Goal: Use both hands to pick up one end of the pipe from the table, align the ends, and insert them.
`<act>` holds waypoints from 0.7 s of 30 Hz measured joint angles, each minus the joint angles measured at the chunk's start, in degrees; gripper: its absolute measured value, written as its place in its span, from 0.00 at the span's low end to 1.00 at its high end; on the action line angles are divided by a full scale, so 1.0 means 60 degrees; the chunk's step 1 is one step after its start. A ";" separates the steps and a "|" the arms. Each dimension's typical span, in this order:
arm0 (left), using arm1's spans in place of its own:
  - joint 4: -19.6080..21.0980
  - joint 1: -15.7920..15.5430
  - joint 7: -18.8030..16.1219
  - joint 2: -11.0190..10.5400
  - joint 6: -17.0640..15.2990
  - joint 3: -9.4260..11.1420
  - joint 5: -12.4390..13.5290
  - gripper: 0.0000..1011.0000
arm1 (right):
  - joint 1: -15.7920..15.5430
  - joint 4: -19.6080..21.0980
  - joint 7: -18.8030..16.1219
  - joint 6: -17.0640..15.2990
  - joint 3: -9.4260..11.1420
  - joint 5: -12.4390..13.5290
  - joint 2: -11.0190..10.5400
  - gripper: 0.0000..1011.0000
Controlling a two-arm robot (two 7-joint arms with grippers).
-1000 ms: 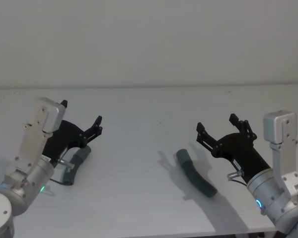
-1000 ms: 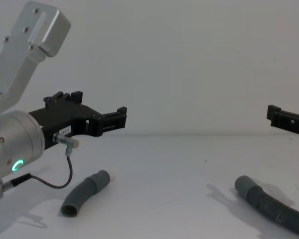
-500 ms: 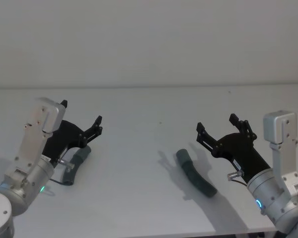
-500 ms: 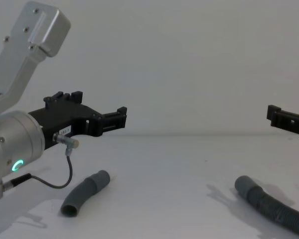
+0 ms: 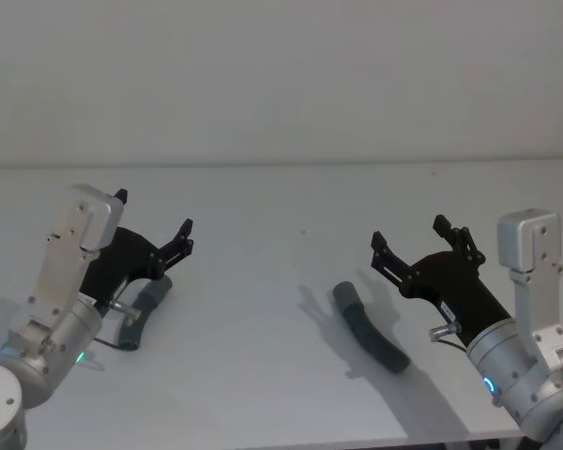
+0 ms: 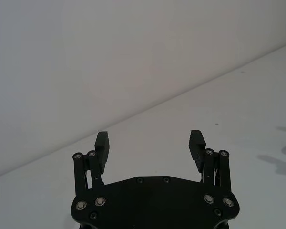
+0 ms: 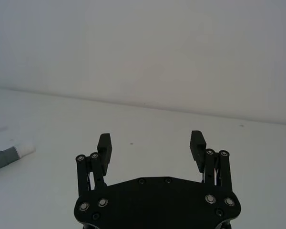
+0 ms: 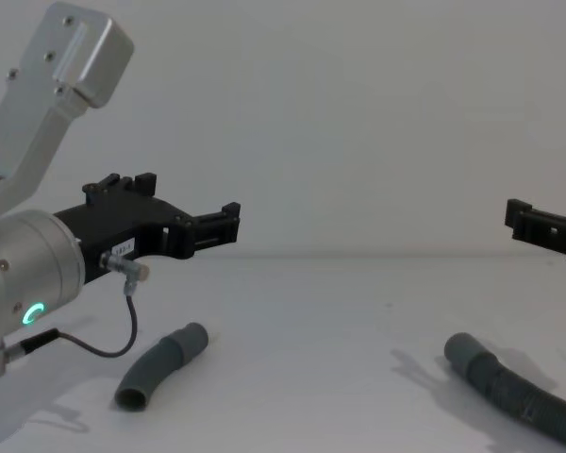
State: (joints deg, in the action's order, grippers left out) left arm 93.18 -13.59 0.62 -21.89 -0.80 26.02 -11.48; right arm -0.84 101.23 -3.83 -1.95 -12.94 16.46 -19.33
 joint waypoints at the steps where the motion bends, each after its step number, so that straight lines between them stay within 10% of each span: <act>1: -0.0001 0.0001 0.0000 0.0000 0.0000 0.0000 0.0000 0.99 | 0.0000 0.0000 0.0000 0.0000 0.0000 0.0000 0.0000 0.99; 21: 0.0000 0.0000 0.0000 -0.0001 0.0000 0.0000 0.0000 0.99 | 0.0000 0.0000 0.0000 0.0001 0.0000 0.0000 0.0000 0.99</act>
State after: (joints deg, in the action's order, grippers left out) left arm 93.18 -13.59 0.62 -21.90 -0.80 26.02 -11.48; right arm -0.84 101.23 -3.83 -1.95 -12.94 16.46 -19.33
